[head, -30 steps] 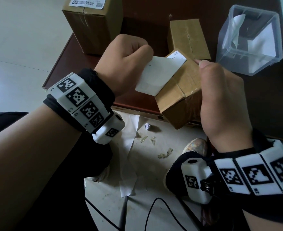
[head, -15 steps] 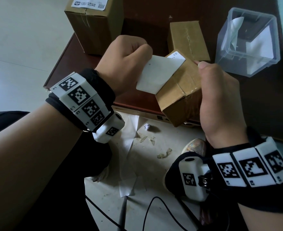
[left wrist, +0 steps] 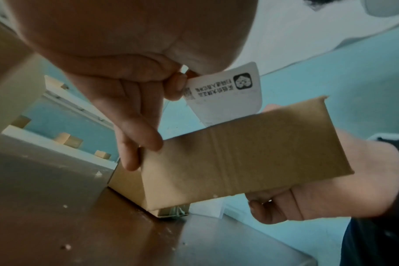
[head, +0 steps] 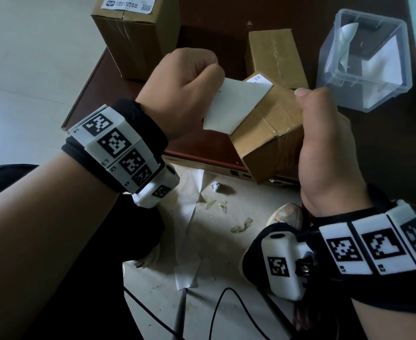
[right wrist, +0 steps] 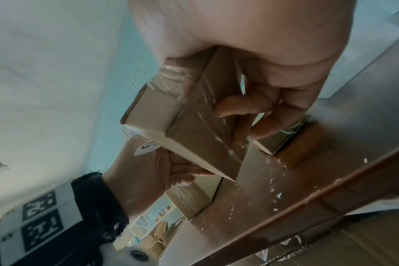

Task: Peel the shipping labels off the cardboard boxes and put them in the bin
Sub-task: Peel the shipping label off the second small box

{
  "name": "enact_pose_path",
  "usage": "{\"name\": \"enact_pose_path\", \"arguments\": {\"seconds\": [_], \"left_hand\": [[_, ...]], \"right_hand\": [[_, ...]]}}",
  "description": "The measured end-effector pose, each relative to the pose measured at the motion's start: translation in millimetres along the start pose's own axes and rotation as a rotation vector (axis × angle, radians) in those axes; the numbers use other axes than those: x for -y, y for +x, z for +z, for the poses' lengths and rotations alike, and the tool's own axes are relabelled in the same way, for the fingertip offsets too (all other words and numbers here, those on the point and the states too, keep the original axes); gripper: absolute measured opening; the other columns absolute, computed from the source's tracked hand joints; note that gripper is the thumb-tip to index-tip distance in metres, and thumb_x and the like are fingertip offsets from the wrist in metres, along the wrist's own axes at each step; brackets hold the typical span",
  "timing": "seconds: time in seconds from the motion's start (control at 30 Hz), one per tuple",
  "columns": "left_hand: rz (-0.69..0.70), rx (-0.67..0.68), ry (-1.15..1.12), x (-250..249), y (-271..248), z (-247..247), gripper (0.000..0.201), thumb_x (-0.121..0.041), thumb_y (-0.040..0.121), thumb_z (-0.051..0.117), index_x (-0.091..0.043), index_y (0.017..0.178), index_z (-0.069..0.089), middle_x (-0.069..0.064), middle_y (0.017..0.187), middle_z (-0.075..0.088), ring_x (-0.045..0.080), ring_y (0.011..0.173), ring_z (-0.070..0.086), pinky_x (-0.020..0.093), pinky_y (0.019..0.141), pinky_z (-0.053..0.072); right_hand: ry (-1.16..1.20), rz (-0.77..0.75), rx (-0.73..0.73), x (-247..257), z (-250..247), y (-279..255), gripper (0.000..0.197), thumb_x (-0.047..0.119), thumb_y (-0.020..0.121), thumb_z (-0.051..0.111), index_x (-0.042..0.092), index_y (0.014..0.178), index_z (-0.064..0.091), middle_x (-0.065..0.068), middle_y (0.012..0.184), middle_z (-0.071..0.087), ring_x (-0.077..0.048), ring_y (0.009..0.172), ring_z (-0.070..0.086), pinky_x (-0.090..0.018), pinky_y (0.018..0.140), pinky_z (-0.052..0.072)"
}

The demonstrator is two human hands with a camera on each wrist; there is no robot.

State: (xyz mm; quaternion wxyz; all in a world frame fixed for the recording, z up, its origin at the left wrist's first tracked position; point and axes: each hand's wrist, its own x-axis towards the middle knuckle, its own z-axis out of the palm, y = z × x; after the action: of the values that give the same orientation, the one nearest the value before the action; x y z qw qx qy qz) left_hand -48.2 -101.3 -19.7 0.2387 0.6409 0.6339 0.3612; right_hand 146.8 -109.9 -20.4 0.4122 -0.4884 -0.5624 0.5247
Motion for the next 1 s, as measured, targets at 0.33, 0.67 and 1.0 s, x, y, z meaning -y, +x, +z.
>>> {"name": "enact_pose_path", "arguments": {"seconds": [0.33, 0.67, 1.0], "left_hand": [[0.122, 0.068, -0.084, -7.3, -4.8, 9.0, 0.055, 0.007, 0.086, 0.032, -0.014, 0.127, 0.063, 0.000, 0.122, 0.068, 0.005, 0.121, 0.061, 0.030, 0.101, 0.053], [0.040, 0.110, -0.166, -9.7, -2.7, 4.1, 0.030, -0.013, 0.098, 0.048, -0.010, 0.089, 0.076, 0.000, 0.069, 0.060, 0.008, 0.062, 0.049, 0.015, 0.058, 0.036], [0.013, 0.081, 0.047, -3.7, -2.2, 4.8, 0.040, -0.057, 0.078, 0.080, -0.018, 0.088, 0.074, -0.006, 0.086, 0.070, 0.005, 0.080, 0.065, 0.018, 0.065, 0.052]], "right_hand": [[-0.192, 0.060, -0.015, -9.1, 0.5, 2.7, 0.038, 0.023, 0.109, 0.045, 0.027, 0.071, 0.041, 0.018, 0.046, 0.040, 0.000, 0.044, 0.039, -0.008, 0.042, 0.029], [-0.274, 0.076, -0.014, -12.2, -0.2, 1.3, 0.023, 0.036, 0.106, 0.046, 0.023, 0.103, 0.065, 0.017, 0.054, 0.053, 0.002, 0.046, 0.047, -0.010, 0.043, 0.033], [-0.359, 0.095, -0.025, -10.7, 6.6, -6.0, 0.055, 0.047, 0.102, 0.057, 0.035, 0.154, 0.047, 0.023, 0.101, 0.066, 0.017, 0.085, 0.062, -0.009, 0.062, 0.048]]}}
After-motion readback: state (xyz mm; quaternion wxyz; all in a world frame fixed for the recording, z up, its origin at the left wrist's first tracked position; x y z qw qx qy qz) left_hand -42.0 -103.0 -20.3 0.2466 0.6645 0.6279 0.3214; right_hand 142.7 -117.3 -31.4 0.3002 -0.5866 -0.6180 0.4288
